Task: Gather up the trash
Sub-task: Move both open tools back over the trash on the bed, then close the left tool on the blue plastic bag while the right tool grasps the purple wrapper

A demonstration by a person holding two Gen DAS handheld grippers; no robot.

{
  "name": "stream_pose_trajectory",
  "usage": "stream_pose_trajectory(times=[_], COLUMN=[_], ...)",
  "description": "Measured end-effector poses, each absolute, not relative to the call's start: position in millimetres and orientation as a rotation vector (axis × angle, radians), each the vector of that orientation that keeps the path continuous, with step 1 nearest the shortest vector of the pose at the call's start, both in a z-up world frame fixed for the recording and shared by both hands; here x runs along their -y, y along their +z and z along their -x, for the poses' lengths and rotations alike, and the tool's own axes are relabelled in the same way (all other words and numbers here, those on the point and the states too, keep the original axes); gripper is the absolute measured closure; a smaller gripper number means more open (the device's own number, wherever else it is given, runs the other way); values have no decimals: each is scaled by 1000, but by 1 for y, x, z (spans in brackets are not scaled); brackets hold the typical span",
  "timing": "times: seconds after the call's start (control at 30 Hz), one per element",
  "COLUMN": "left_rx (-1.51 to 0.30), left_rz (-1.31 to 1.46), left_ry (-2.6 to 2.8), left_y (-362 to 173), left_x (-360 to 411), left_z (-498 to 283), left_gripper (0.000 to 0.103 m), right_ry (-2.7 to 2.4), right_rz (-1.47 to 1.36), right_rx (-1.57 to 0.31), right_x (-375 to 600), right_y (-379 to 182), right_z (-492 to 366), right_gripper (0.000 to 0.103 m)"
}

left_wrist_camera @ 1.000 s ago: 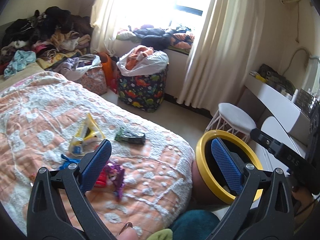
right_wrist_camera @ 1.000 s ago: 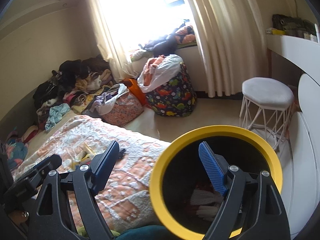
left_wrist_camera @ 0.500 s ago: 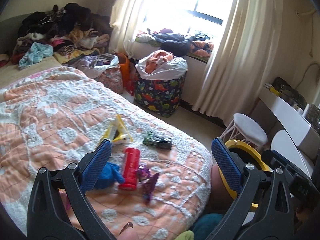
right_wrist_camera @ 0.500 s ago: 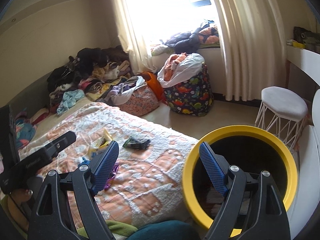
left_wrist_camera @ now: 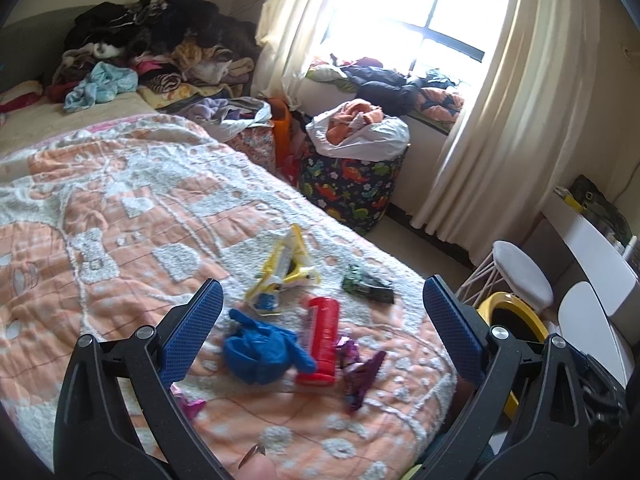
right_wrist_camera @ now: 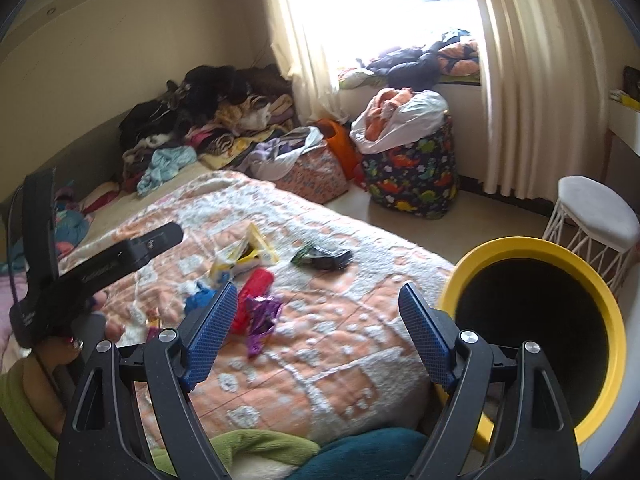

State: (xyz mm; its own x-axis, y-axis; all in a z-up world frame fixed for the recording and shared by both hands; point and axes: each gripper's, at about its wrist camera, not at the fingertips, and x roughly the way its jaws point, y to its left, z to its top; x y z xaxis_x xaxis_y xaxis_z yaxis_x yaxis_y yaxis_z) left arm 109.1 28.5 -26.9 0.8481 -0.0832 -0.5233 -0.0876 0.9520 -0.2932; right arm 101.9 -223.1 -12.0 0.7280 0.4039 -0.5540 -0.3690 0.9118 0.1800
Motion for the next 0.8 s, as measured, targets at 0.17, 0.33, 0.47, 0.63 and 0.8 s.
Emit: stream_pose_trajectory(times=[0.17,0.33,0.47,0.63,0.8], left_rx=[-609,-666,-702,-744,-779], left_rz=[336,356,352,359,370], left_ry=[43,41,24,-1,-15], left_y=[-38,-53,-62,-74,-85], left_x=[-51,-67,-71,-72,-71], left_z=[-116,-122,-127,-131,-134], left_gripper=[11,16,28,42,48], right_ry=[463,486,502,522,543], right_rz=[-29,-13,-17,-8,8], right_rx=[-661,-719,-789,-868,-944], right_x=[201,185,173,158,143], right_y=[-21,-34,-50,-69,-88], right_z=[-105,-113,-123,-135,-145], right_gripper=[23,24,32,44,57])
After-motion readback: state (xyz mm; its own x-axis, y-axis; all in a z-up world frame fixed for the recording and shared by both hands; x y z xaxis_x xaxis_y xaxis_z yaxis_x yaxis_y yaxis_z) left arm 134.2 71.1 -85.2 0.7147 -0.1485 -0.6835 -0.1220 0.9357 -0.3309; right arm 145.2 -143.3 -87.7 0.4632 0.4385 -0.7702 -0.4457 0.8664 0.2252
